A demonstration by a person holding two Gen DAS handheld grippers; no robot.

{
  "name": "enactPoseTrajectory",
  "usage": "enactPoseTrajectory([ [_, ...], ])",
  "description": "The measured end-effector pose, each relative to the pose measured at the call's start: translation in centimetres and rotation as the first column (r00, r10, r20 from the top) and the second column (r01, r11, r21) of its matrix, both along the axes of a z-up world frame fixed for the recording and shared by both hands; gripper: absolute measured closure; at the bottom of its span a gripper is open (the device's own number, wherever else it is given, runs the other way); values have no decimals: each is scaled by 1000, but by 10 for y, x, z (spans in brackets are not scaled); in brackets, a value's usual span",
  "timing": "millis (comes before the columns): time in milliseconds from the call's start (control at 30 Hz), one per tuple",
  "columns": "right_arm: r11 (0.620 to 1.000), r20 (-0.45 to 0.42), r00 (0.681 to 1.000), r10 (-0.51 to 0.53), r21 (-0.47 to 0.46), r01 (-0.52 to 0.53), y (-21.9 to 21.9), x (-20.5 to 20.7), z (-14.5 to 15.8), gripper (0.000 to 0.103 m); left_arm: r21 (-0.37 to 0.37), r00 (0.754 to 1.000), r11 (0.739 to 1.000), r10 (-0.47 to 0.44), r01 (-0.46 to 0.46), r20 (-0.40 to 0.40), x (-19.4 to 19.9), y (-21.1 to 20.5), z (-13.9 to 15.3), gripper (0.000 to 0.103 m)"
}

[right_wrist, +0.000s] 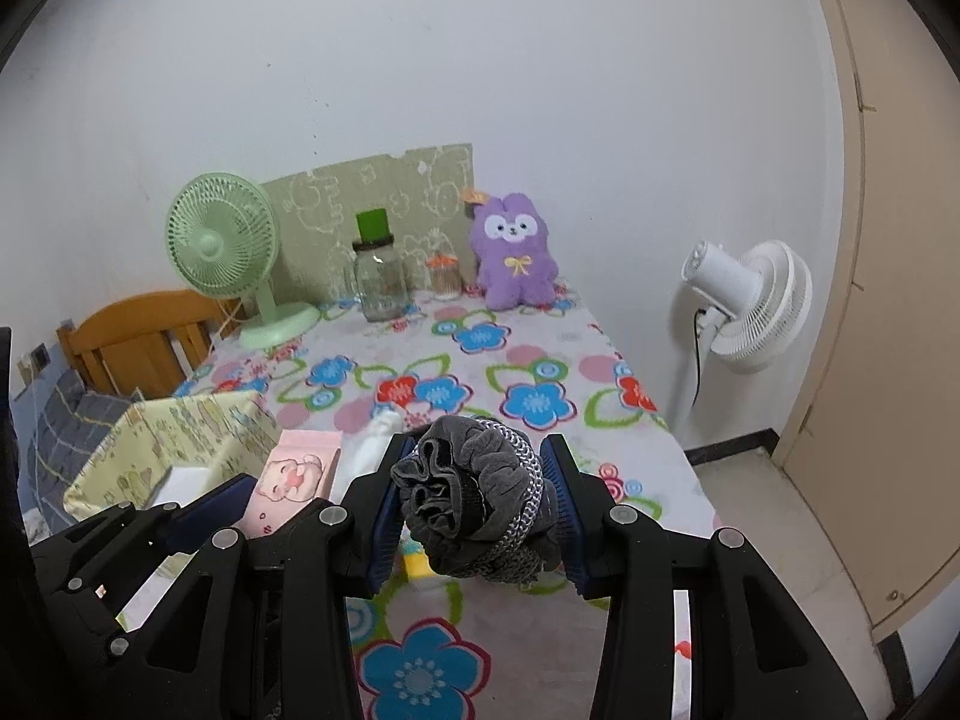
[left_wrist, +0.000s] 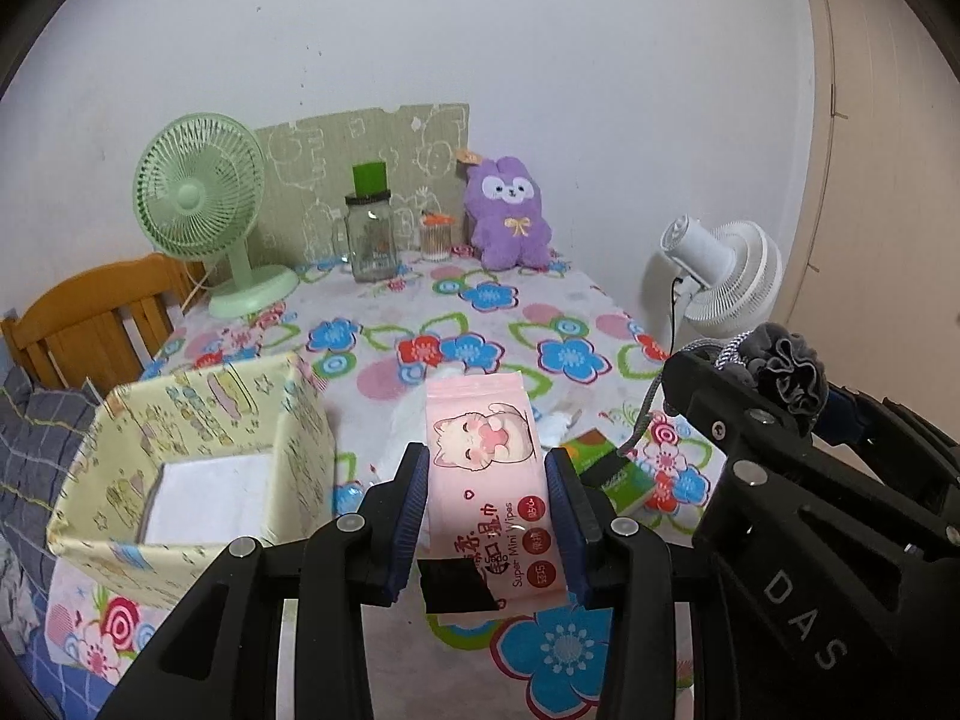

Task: Organize soft objects
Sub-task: 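Carry the grey knitted item and pink wipes pack over the yellow fabric box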

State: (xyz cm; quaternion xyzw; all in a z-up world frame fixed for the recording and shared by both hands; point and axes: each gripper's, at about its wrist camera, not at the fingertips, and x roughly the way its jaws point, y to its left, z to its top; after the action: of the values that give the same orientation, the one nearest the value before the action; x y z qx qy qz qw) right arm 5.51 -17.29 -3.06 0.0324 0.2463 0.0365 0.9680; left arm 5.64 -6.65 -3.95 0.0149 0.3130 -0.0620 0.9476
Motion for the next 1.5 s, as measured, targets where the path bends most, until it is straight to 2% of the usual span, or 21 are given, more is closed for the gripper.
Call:
enactPoseTrajectory([
  [333,999,4,999,36,4,-36,22,5,18,56,18,999,999,31,-31,25,0,19,18,63],
  [733,996,-9,996,93,-11,-93,62,20,24,56,19,999,998,52,-52,17,12,52,22,63],
  [900,992,-31,991,127,-22,-128,83,30,21,56,53,997,996,68,-69,21,17,68,20,63],
  [1500,965,-108,960,260,-11,-262,150,68,8,57,55,990,991,127,-124,-56,42,130,7,63],
])
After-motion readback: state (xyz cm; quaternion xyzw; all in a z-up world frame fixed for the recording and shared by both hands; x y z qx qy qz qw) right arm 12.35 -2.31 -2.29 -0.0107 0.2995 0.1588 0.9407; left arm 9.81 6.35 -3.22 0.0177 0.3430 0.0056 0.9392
